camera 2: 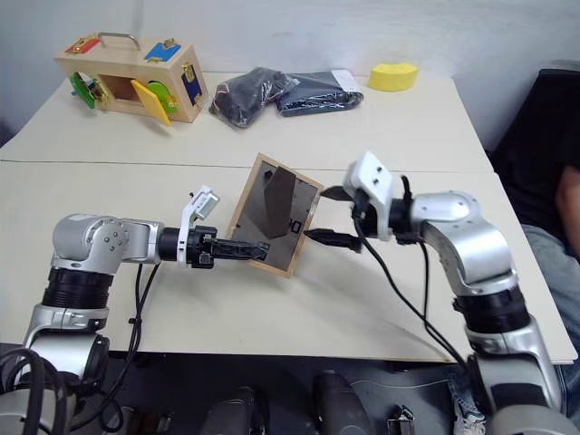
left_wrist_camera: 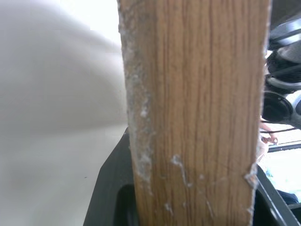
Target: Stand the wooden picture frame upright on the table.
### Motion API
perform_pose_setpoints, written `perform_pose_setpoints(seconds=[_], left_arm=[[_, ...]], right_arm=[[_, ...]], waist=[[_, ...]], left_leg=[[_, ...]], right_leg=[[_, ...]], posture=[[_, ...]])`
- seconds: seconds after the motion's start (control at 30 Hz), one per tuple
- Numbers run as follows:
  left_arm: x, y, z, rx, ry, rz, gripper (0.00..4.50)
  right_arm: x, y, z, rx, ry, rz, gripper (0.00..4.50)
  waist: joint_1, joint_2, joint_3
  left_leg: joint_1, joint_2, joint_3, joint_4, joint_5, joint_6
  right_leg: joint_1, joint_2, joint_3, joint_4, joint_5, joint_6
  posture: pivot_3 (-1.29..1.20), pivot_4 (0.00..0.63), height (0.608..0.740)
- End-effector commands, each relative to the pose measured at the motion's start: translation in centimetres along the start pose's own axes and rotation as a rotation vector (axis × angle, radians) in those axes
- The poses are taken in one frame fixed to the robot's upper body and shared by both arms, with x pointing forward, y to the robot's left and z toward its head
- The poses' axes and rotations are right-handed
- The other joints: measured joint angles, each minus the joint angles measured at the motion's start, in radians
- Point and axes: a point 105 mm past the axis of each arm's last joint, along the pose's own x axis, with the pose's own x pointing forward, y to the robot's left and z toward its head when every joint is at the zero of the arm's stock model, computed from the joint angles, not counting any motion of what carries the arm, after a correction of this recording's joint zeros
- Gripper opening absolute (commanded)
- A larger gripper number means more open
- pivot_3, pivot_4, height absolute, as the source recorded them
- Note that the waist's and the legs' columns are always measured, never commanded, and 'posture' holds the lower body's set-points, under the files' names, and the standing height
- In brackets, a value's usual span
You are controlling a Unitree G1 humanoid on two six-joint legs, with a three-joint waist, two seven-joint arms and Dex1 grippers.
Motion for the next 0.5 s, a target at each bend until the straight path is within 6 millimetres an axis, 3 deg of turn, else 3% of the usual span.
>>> perform_pose_setpoints(seconds=[0.03,0.13,0.23,0.37,0.5], left_arm=[[-0.7,-1.7,1.0,0.063,-0.028,-0.055,1.29],[-0.8,-1.8,1.2,0.047,-0.037,-0.064,1.29],[-0.6,-2.5,1.5,0.015,-0.052,-0.116,1.29],[-0.2,-3.0,0.8,0.052,-0.006,-0.112,1.29],[-0.2,-3.4,1.1,0.051,-0.005,-0.128,1.29]], right_arm=[[-2.1,-1.3,0.7,-0.345,-0.042,-0.149,4.5],[-1.9,-1.8,0.3,-0.69,-0.043,-0.283,4.5],[-0.2,-0.2,-1.2,-1.094,-0.024,-0.238,4.5],[1.6,-0.4,-1.0,-1.282,-0.099,-0.283,4.5],[3.1,-1.2,-0.1,-1.359,-0.168,-0.364,4.5]], waist=[[-0.003,-0.001,0.0],[-0.014,-0.001,0.0],[-0.023,-0.001,0.001],[-0.035,-0.001,0.001],[-0.037,-0.001,0.001]], left_leg=[[0.0,0.0,0.0,0.0,0.0,0.0],[0.002,-0.001,0.001,0.0,0.0,0.0],[0.003,-0.001,0.0,0.0,0.001,-0.001],[0.003,-0.001,0.001,0.0,0.001,-0.002],[0.003,0.0,0.002,0.0,0.002,-0.003]], right_leg=[[0.0,0.0,0.0,0.0,0.0,0.0],[0.0,0.002,0.004,0.002,0.0,0.0],[0.0,0.002,0.004,0.002,0.0,0.0],[-0.001,0.002,0.004,0.003,0.0,0.0],[-0.002,0.003,0.006,0.006,0.0,0.0]], posture=[[0.0,0.15,0.74],[0.0,0.15,0.74],[0.0,0.15,0.74],[0.0,0.15,0.74],[0.0,0.15,0.74]])
